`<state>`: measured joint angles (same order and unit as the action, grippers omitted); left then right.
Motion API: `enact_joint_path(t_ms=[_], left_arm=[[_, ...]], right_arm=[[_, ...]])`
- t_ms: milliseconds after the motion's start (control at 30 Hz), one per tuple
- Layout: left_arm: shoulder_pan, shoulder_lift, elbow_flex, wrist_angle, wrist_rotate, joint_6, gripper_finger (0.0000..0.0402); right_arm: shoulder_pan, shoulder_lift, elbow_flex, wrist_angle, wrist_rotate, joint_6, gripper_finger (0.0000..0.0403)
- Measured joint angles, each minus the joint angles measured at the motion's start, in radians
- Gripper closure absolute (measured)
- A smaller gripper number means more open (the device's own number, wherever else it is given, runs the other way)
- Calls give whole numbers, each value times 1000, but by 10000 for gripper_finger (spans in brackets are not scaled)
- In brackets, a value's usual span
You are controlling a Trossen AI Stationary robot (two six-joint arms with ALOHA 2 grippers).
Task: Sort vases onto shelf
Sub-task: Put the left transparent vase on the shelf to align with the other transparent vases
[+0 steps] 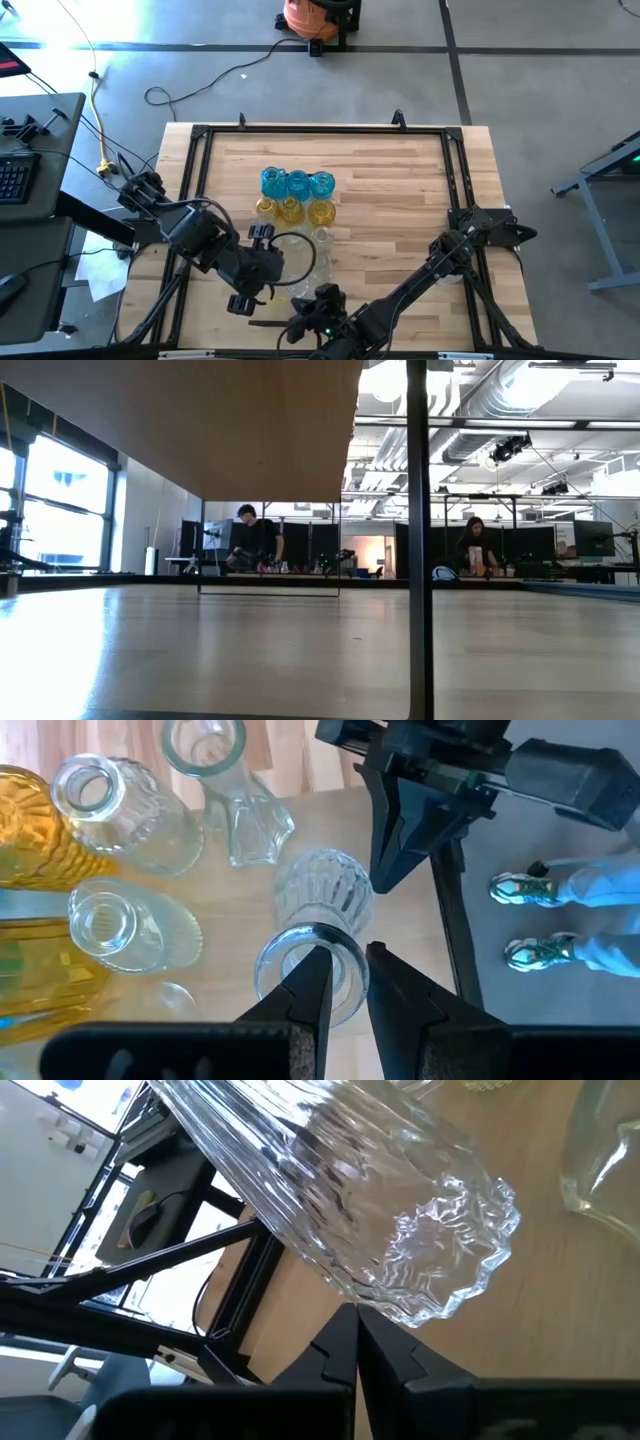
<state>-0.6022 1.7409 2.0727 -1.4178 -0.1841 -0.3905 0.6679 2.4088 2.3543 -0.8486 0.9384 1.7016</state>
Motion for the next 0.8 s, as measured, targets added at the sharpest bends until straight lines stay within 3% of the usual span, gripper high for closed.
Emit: enact_joint_path(t_ms=[800], left_arm=[[15, 45, 17, 12, 30, 27, 355]], right_arm=[[4, 0, -1, 0, -5, -8, 403]])
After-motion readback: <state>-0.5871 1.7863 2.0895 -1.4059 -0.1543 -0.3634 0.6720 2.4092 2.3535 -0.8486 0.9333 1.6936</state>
